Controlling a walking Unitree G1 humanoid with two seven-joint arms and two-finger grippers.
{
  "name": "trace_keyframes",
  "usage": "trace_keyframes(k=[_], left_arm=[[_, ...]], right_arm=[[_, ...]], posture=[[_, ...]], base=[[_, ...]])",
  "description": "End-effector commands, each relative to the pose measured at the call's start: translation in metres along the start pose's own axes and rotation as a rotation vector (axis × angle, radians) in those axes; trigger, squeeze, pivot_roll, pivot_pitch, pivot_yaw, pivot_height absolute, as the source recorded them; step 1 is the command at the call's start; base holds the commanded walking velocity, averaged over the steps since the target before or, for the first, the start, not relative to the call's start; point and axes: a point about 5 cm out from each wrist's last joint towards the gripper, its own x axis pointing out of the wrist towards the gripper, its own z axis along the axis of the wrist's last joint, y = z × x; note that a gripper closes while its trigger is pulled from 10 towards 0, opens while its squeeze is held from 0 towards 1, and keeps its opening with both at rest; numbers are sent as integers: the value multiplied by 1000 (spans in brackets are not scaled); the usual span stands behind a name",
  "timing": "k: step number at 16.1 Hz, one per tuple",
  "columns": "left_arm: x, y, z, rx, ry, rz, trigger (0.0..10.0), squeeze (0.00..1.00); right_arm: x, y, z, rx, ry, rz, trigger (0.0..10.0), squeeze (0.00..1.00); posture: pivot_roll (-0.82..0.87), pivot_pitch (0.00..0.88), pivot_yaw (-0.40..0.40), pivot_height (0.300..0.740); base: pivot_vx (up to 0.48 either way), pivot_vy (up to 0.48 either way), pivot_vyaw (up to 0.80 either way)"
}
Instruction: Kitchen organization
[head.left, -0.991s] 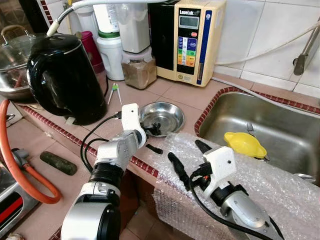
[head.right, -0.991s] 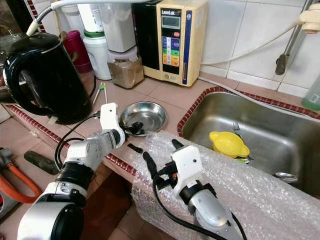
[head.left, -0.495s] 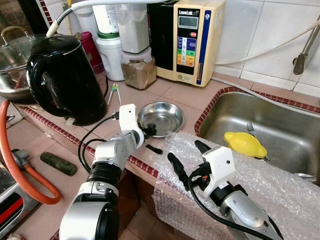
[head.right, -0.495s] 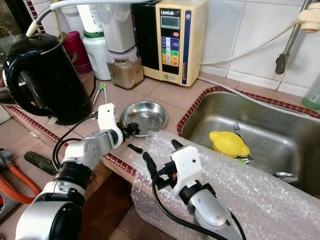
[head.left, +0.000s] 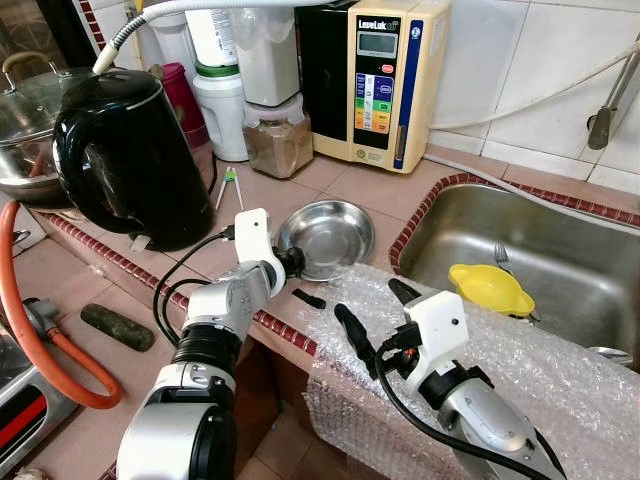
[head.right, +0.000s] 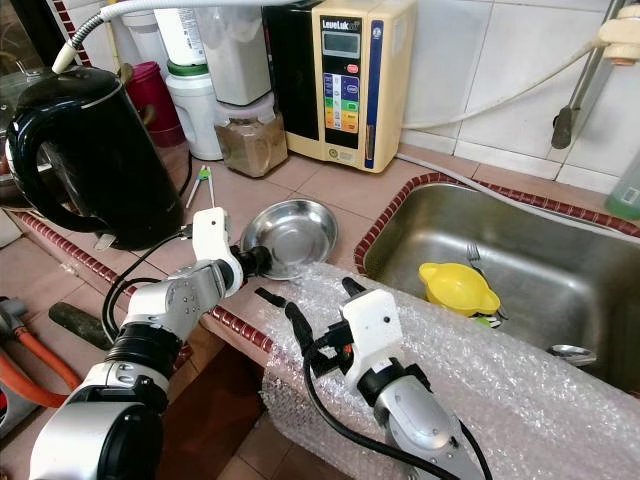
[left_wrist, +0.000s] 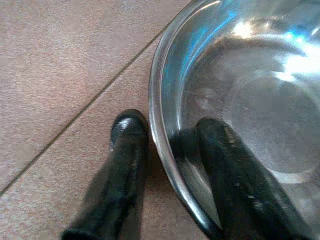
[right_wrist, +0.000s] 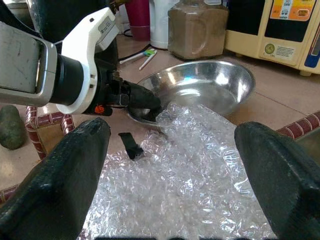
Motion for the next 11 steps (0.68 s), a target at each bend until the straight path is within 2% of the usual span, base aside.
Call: trace_keyframes(k=[1, 3, 4, 5, 11], left_arm=[[2, 4, -15, -3, 59, 16, 0, 0], [2, 4, -11, 9, 27, 15, 0, 0], [1, 5, -5, 28, -40, 12, 0, 0], [1, 5, -3, 33, -63, 15, 0, 0], [0, 1, -4, 25, -159, -7, 0, 0]], right_arm=[[2, 0, 1, -4, -11, 1, 10000, 0], [3, -1, 2, -6, -12, 2, 10000, 0], [3, -1, 2, -7, -13, 2, 10000, 0], [3, -1, 2, -8, -13, 1, 10000, 0], [6, -5, 3, -16, -18, 1, 10000, 0]], posture=[[-41, 0, 100, 740], [-41, 0, 100, 740], [-41, 0, 99, 740], [-42, 0, 99, 740], [-42, 0, 85, 740]], base=[[0, 0, 0], [0, 0, 0], [0, 0, 0], [0, 0, 0], [0, 0, 0]])
